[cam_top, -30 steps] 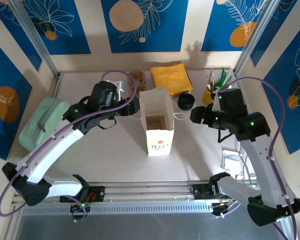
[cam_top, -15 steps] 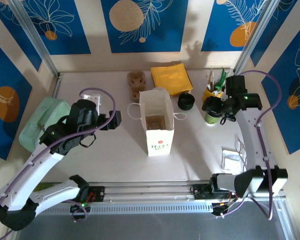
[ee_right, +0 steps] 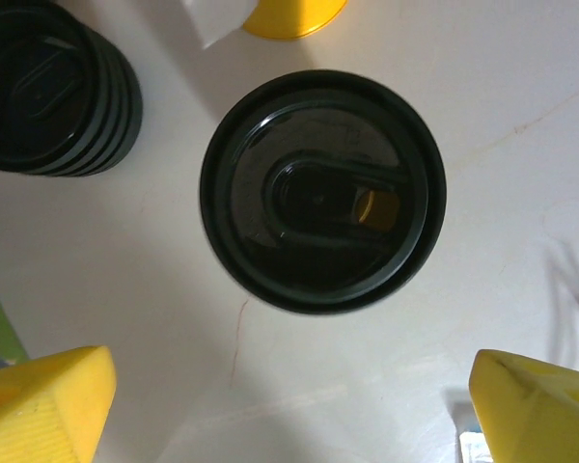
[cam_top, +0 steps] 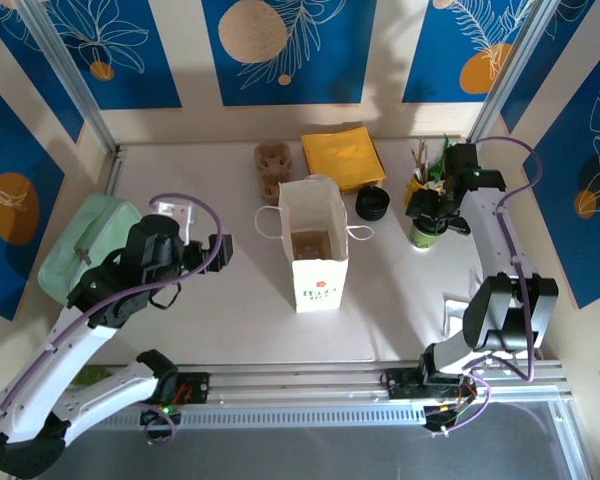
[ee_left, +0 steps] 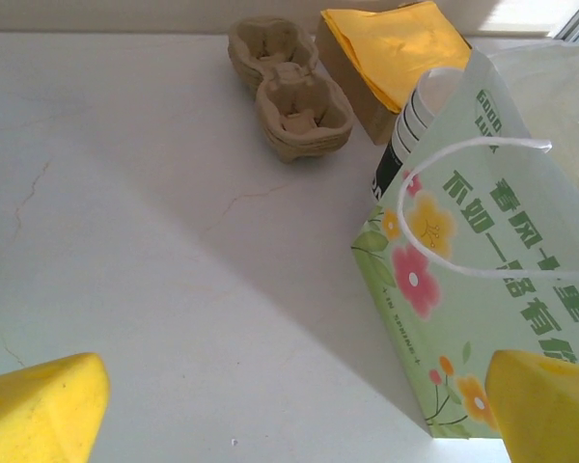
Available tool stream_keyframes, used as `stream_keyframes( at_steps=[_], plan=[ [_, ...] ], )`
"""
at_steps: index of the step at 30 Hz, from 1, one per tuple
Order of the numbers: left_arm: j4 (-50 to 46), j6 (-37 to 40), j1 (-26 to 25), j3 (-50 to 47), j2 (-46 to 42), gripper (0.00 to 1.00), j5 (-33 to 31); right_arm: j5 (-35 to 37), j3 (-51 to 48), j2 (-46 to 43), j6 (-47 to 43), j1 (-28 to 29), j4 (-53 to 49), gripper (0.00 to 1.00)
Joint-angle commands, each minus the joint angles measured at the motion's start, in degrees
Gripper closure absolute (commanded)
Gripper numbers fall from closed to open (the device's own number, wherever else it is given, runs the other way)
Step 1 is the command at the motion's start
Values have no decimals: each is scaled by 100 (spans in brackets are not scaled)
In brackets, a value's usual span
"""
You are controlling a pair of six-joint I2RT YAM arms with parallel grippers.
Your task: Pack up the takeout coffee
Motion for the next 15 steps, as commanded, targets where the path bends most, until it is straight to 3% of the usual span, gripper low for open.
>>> stream_keyframes(
  at_steps=[1, 15],
  plan=[
    [52, 149, 78, -90, -75, 1, -37, 195, 244, 194, -44, -38, 81, 5],
    [164, 31, 101, -210, -121, 1, 73, -51, 462, 828, -176, -190, 213, 10]
  ],
)
